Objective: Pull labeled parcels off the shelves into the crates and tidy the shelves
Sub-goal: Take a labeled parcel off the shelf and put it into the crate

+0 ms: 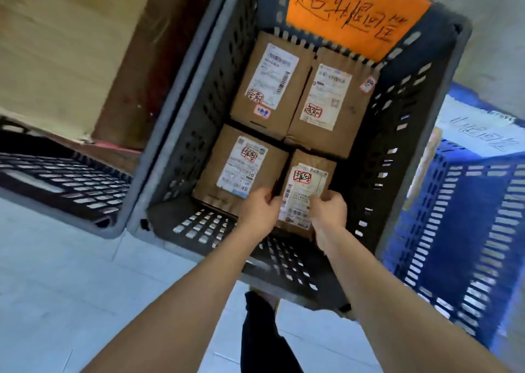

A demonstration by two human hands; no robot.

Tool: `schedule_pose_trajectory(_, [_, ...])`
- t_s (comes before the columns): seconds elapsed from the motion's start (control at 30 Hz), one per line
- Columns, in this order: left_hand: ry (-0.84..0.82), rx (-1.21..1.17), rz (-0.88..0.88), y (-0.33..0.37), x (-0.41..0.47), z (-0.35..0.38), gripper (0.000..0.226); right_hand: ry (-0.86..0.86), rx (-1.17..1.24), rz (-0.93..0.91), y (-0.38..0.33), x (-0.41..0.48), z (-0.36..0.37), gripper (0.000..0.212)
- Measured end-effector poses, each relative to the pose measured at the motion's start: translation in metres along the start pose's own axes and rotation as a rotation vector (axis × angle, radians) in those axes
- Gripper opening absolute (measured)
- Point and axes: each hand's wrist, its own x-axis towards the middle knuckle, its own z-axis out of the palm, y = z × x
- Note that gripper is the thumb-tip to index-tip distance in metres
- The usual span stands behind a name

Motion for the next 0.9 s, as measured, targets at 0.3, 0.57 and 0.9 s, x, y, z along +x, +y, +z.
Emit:
schedule_pose_trajectory(0.3, [0.151,-0.391,0.069,-0.035,-0.17,-0.163,0.035,-0.15,0.037,-0.361,-0.056,-0.222,0.02,0.037])
schedule_pose_trajectory(0.57, [0.42,-0.593,0.046,-0.217,-0.356,-0.35,0.023,-0.368,-0.035,-0.612,0.018,-0.495,0.131,0.036])
schedule_pose_trajectory(0.9, [0.681,-0.732,-0.1,-0.459,-0.418,-0.462,0.021,-0.648,-0.247,-0.763,0.137,-0.646,0.307,0.005])
